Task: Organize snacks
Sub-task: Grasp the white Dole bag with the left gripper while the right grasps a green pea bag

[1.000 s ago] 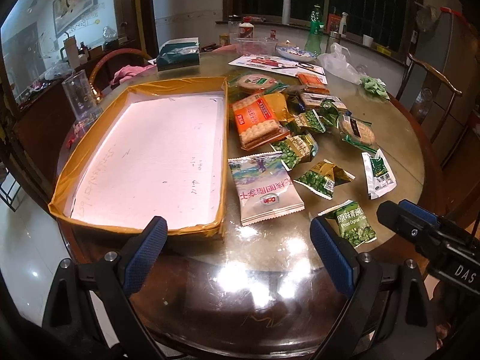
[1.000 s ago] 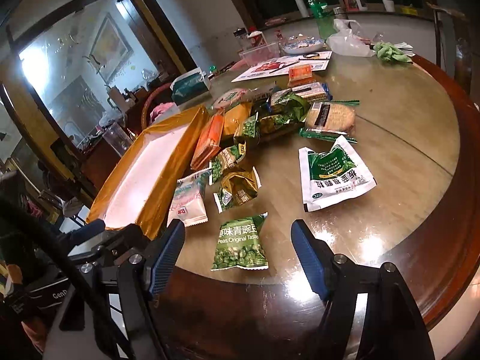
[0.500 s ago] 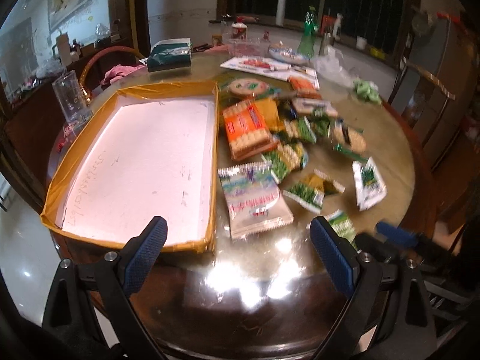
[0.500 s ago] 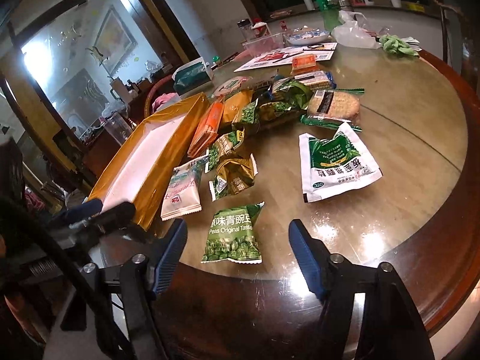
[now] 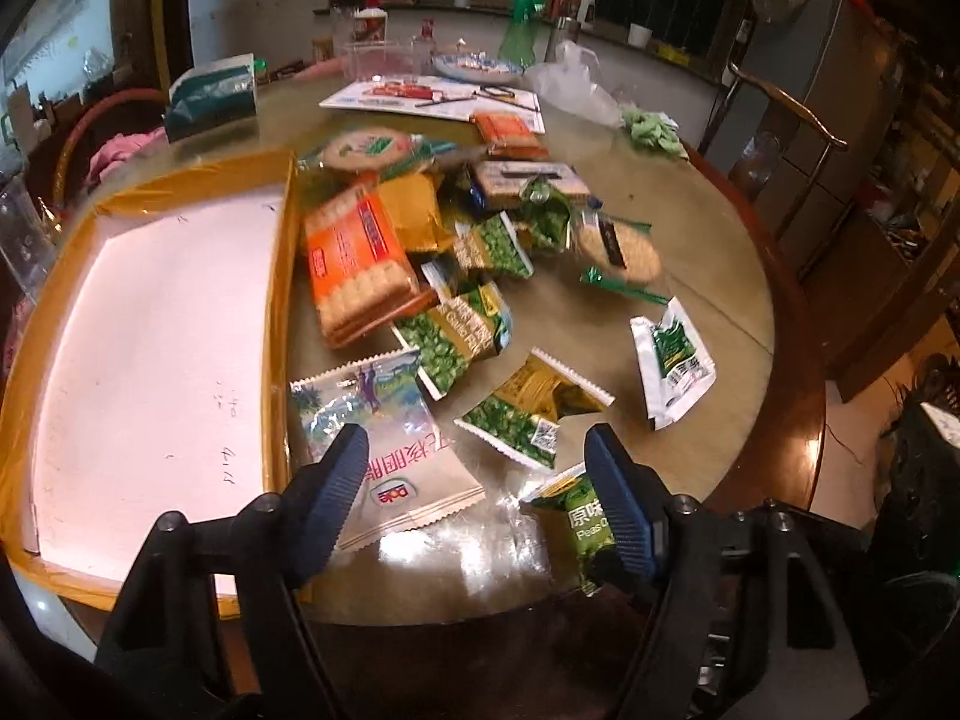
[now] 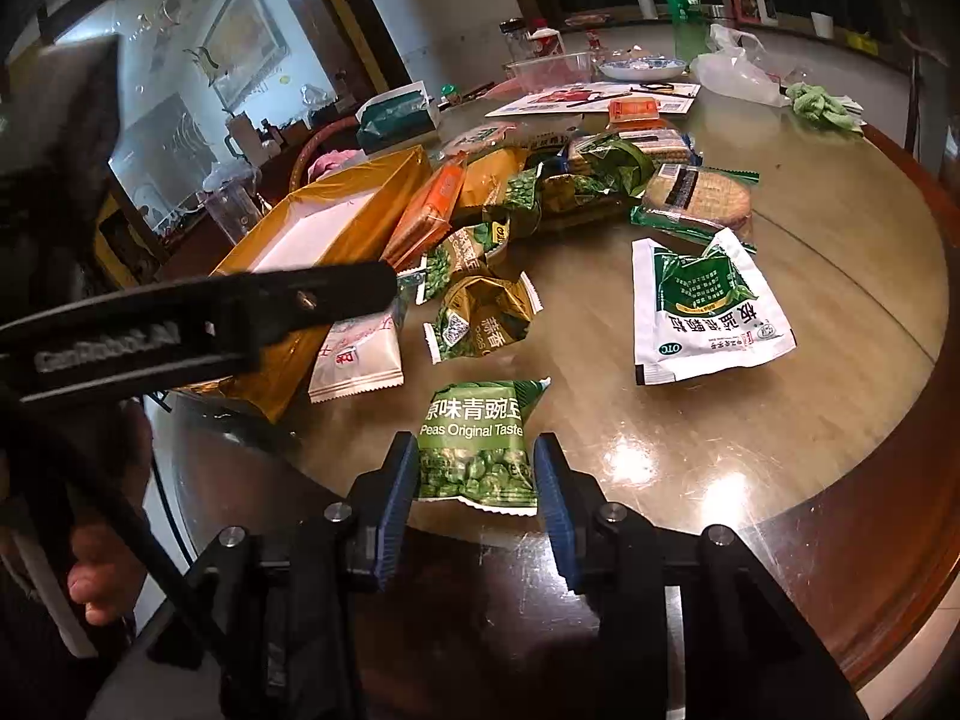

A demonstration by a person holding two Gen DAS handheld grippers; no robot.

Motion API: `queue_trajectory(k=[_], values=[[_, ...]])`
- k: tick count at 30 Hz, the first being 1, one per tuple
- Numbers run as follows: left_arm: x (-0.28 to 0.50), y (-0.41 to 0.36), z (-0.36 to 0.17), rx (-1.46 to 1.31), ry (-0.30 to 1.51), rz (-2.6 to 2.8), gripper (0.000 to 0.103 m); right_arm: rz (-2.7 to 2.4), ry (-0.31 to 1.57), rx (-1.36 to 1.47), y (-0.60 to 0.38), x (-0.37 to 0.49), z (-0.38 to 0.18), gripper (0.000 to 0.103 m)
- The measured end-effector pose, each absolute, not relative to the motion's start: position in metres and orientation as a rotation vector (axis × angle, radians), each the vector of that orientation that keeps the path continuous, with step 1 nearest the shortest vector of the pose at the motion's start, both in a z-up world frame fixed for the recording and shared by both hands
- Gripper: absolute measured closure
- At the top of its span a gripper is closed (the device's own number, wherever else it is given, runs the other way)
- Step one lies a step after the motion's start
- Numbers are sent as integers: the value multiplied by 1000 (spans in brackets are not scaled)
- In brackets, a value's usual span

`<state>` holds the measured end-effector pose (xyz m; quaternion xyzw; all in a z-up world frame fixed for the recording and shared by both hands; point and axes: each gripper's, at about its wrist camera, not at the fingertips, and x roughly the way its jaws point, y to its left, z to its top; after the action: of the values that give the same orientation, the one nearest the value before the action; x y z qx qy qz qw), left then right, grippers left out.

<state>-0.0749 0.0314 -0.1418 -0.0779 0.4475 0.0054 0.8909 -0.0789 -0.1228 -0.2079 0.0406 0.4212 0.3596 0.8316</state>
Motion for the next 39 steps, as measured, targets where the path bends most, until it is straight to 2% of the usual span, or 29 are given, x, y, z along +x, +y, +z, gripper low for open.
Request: queue_trajectory(k=[14,21,22,30,33,36,39], values=[[-88,60,-160,-107,1032,130,29,784,901,65,-114,-74,-215,63],[-54,43,-178,-69,1139,150,29,792,897,53,-113,-72,-215,62],[-51,44,-181,-80,1149,155,26,795,897,60,-115,-72,-215,62],[-62,46,-187,-53,1121,156,31,785,897,-2,-106,-69,-213,63],[-68,47,-187,-37,1110,142,31,749,889,-28,-102,-71,-213,72],[-65,50,-186,-32,1103,149,29,735,888,-25,-101,-71,-213,76],[-66,49,-185,-29,1083,160,33,721,890,-28,-100,-72,-213,79]])
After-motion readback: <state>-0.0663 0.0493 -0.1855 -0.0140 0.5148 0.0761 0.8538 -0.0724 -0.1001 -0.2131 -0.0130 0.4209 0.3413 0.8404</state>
